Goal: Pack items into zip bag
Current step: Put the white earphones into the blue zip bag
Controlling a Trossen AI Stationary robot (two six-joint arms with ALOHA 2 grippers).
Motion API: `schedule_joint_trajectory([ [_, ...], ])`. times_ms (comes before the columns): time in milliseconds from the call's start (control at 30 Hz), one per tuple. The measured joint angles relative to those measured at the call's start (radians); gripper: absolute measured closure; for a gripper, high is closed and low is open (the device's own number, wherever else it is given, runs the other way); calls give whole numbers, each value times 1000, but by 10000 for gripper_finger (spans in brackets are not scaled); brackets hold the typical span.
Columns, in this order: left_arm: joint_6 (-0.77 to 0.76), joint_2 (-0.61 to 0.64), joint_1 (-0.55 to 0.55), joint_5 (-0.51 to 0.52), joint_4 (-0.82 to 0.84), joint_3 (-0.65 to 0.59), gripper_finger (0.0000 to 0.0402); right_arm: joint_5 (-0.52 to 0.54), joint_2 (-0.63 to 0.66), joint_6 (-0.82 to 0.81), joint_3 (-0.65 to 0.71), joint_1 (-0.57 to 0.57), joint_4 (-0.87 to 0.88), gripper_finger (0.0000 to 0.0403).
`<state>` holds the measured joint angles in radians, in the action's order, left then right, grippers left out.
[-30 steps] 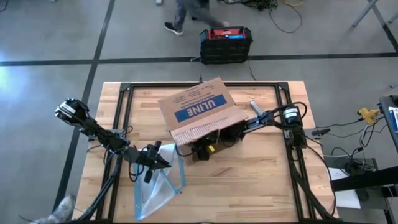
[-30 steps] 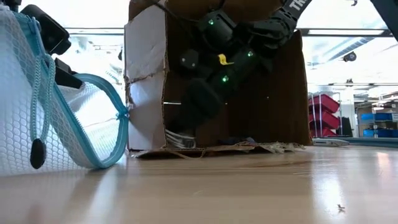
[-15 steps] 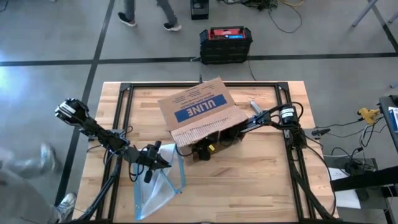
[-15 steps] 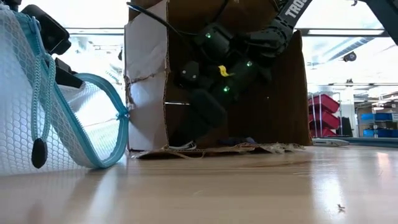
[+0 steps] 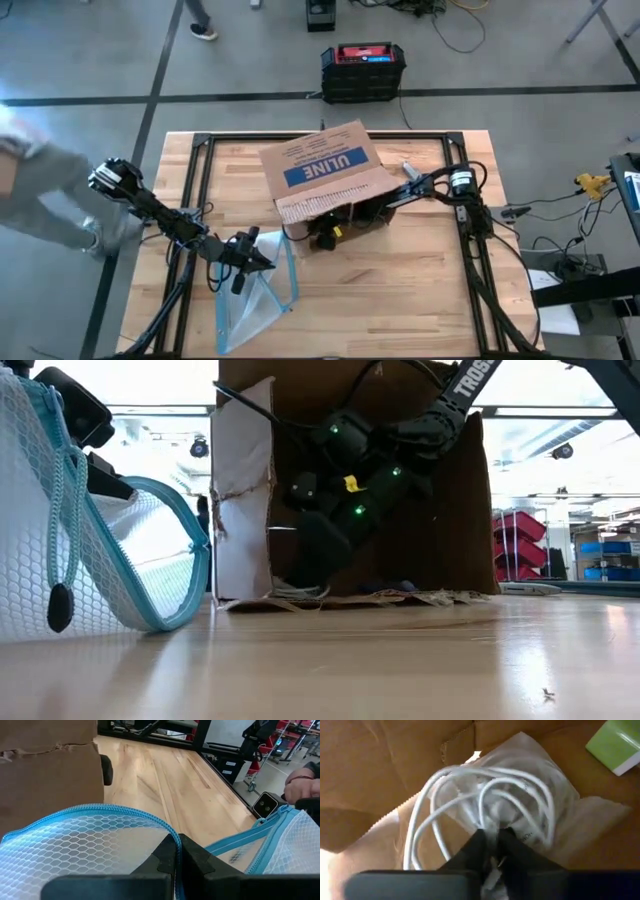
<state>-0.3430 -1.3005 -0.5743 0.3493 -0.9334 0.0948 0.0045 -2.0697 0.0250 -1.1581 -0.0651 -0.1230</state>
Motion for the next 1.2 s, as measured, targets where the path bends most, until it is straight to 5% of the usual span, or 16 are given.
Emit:
schedule_joint_trajectory([
  [233,-10,8,0,-19,1,0,401,164,130,62,9,48,54,398],
  [600,-4,28,0,-27,17,0,401,185,283,5,5,105,195,401],
  [933,7,39,-2,-31,40,0,401,321,271,-41,6,171,290,402],
  [1200,19,41,-2,-32,38,0,401,327,178,-16,5,130,84,389],
])
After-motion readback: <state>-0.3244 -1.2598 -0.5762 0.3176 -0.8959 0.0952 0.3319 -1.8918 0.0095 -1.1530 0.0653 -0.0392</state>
